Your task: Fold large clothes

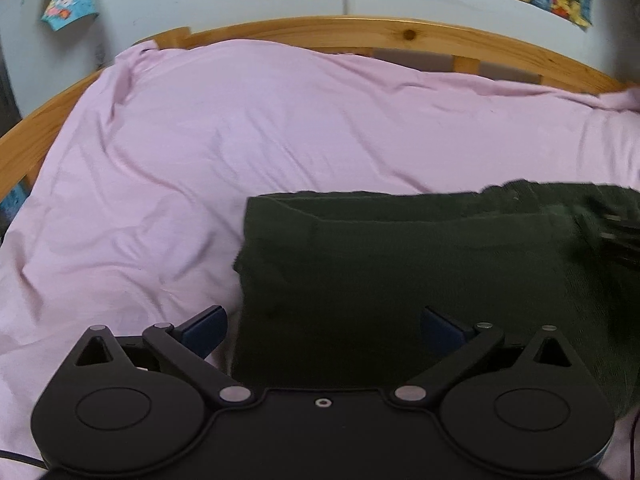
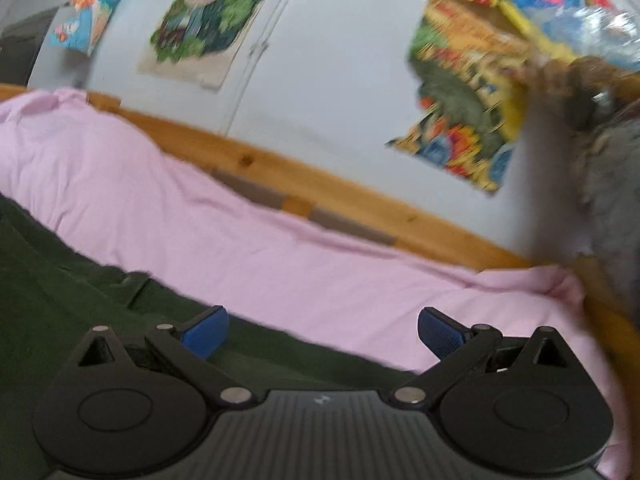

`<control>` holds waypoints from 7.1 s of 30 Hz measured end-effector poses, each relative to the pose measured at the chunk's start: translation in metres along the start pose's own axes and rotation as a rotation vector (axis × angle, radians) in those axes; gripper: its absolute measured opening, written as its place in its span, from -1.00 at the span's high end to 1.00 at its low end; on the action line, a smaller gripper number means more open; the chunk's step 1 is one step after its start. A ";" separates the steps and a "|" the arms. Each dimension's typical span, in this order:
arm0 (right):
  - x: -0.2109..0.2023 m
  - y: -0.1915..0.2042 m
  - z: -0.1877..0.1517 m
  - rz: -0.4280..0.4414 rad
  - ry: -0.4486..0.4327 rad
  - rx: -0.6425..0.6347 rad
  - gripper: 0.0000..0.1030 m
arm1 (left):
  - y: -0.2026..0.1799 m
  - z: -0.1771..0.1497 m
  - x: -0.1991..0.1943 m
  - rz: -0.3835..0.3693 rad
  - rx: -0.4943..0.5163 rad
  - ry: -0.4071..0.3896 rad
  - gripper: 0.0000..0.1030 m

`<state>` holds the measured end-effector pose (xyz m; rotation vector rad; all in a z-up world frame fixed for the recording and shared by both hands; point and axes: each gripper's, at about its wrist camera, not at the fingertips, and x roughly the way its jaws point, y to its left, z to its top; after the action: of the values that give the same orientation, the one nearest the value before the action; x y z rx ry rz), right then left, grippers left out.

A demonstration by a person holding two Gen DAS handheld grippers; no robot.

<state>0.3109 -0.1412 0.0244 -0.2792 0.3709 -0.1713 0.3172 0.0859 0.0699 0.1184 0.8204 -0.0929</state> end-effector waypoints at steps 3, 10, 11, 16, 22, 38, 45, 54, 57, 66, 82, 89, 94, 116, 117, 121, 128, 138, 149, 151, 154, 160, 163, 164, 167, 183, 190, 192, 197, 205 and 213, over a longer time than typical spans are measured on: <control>0.022 0.019 -0.011 -0.008 0.055 0.016 -0.99 | 0.001 -0.006 0.001 -0.015 0.014 0.003 -0.99; 0.047 0.044 -0.050 -0.062 0.018 -0.039 -0.99 | 0.010 -0.025 0.004 0.005 0.050 -0.006 -0.99; 0.050 0.046 -0.050 -0.063 0.020 -0.042 -0.99 | 0.012 -0.028 0.004 0.009 0.045 -0.007 -0.99; 0.049 0.027 -0.044 0.006 0.054 0.029 -0.99 | 0.026 -0.057 -0.021 0.018 -0.058 -0.057 -0.99; -0.007 -0.015 -0.031 0.083 0.051 0.090 -0.99 | 0.040 -0.106 -0.059 -0.031 -0.152 -0.064 -0.99; -0.040 0.047 -0.079 0.048 -0.005 -0.134 -0.99 | 0.039 -0.139 -0.023 -0.176 -0.384 0.004 -0.99; -0.036 0.043 -0.076 0.063 0.009 -0.119 -0.99 | 0.031 -0.149 -0.021 -0.162 -0.410 -0.112 -0.99; -0.023 0.015 -0.040 0.026 -0.025 0.026 -0.99 | 0.041 -0.140 -0.010 -0.206 -0.499 -0.136 -0.99; -0.005 0.024 -0.043 0.072 0.036 0.008 -0.99 | 0.045 -0.139 -0.001 -0.192 -0.571 -0.147 -0.99; -0.001 0.036 -0.068 0.043 0.034 0.008 -0.99 | 0.031 -0.122 0.004 -0.049 -0.572 -0.130 -0.53; -0.002 0.037 -0.065 0.042 0.034 0.004 -0.99 | 0.037 -0.112 -0.027 -0.103 -0.509 -0.323 0.66; -0.001 0.021 -0.057 0.129 0.069 0.043 -0.99 | -0.009 -0.064 -0.061 -0.275 -0.265 -0.459 0.70; -0.026 -0.021 -0.044 0.158 0.008 0.102 -0.99 | -0.048 -0.034 -0.067 -0.404 -0.116 -0.490 0.71; 0.025 -0.171 0.040 0.743 0.170 0.511 -0.99 | -0.177 -0.041 -0.033 -0.647 0.275 -0.346 0.71; 0.033 -0.161 0.049 0.763 0.174 0.498 -0.99 | -0.178 -0.043 -0.034 -0.646 0.281 -0.348 0.71; 0.066 -0.122 0.075 0.891 0.260 0.507 -0.92 | -0.181 -0.046 -0.035 -0.647 0.302 -0.351 0.71; 0.066 -0.111 0.083 0.895 0.262 0.419 0.80 | -0.190 -0.051 -0.039 -0.668 0.338 -0.354 0.71; 0.014 -0.203 0.051 0.648 0.187 0.402 0.88 | -0.265 -0.061 -0.046 -0.811 0.553 -0.334 0.70; 0.035 -0.231 -0.040 0.484 0.353 0.436 0.88 | -0.288 -0.065 -0.012 -0.907 0.526 -0.138 0.63; 0.037 -0.226 -0.037 0.481 0.343 0.441 0.88 | -0.283 -0.066 -0.021 -0.896 0.537 -0.156 0.56; 0.038 -0.224 -0.028 0.462 0.327 0.413 0.88 | -0.269 -0.066 -0.041 -0.908 0.517 -0.180 0.30; 0.039 -0.216 -0.016 0.423 0.346 0.379 0.88 | -0.212 -0.065 -0.080 -0.863 0.362 -0.278 -0.32; 0.032 -0.208 -0.012 0.389 0.341 0.361 0.86 | -0.175 -0.062 -0.088 -0.705 0.226 -0.356 -0.97; 0.028 -0.207 -0.011 0.376 0.337 0.361 0.85 | -0.166 -0.060 -0.086 -0.614 0.183 -0.369 -0.98; 0.017 -0.201 -0.002 0.312 0.323 0.352 0.69 | -0.144 -0.054 -0.063 -0.432 0.104 -0.299 -0.98; -0.014 -0.051 0.082 0.146 -0.011 -0.130 -0.99 | -0.133 -0.049 0.022 -0.583 0.063 -0.124 -0.99; 0.034 -0.027 0.028 0.176 -0.130 -0.276 -0.99 | -0.128 -0.045 0.040 -0.638 -0.001 -0.066 -0.99; 0.052 -0.035 0.016 0.216 -0.107 -0.179 -0.99 | -0.129 -0.044 0.048 -0.651 -0.005 -0.048 -0.99; 0.085 -0.050 -0.019 0.262 -0.053 -0.009 -0.99 | -0.131 -0.043 0.072 -0.696 -0.047 0.015 -0.99; 0.099 -0.063 -0.022 0.306 0.003 0.047 -0.99 | -0.125 -0.046 0.072 -0.724 -0.082 -0.002 -0.95; 0.038 -0.099 -0.003 0.123 -0.063 0.034 -0.99 | -0.097 -0.034 0.054 -0.636 -0.164 -0.104 -0.99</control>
<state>0.3335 -0.2437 0.0386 -0.2269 0.3219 -0.0475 0.3169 -0.0074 0.0000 -0.3050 0.7341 -0.6238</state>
